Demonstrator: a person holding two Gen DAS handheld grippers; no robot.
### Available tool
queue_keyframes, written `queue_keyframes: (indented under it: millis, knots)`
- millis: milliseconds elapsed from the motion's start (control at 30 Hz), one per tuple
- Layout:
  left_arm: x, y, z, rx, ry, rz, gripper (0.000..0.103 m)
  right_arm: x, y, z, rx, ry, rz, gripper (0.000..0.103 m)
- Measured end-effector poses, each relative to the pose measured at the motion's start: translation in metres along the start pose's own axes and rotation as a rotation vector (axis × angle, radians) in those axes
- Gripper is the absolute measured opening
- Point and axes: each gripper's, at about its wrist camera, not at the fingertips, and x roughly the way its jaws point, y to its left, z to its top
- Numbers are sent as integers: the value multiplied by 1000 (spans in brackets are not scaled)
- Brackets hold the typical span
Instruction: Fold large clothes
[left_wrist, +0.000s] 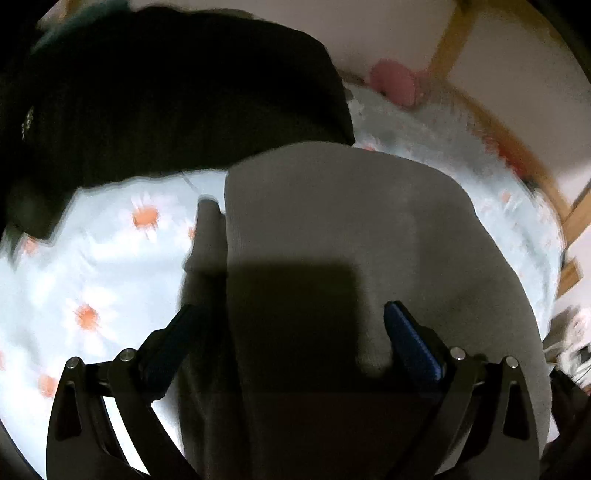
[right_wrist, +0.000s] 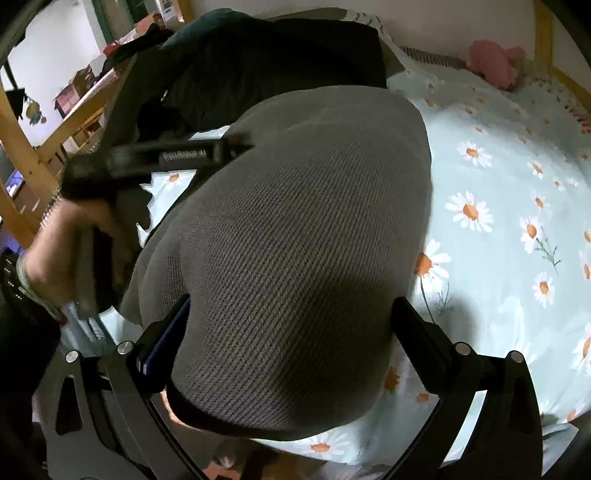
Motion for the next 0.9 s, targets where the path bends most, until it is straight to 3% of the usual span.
queue_keyframes:
  millis: [67,133,333,400,500,700,767,900]
  knots:
    - [4,17,-8,-57,-59,-77,99,2,6,-2,-23,-16,-20,101]
    - [6,24,-9,-84,-78,-90,99,4,8,0,-53,-31,-29,101]
    - [-11,7,4,-53,-34,-1,99,-8,-6,8,29,-10,45,101]
    - [-35,-4,2,-38,-60,41,98,-17,-12,10,77,-9,73,101]
    - [-68,-19,-3,5,-102,24,98,-38,-16,18,121,-37,112,100]
    - [-152,-53,-10,126,-206,119,98,-93,6,44,49,-110,-6,100]
    - [-177,-61,-16,125,-242,177,98,-105,19,49,2,-106,-49,100]
    - [-210,-63,-25,105,-269,176,98,-125,31,52,-25,-143,-57,100]
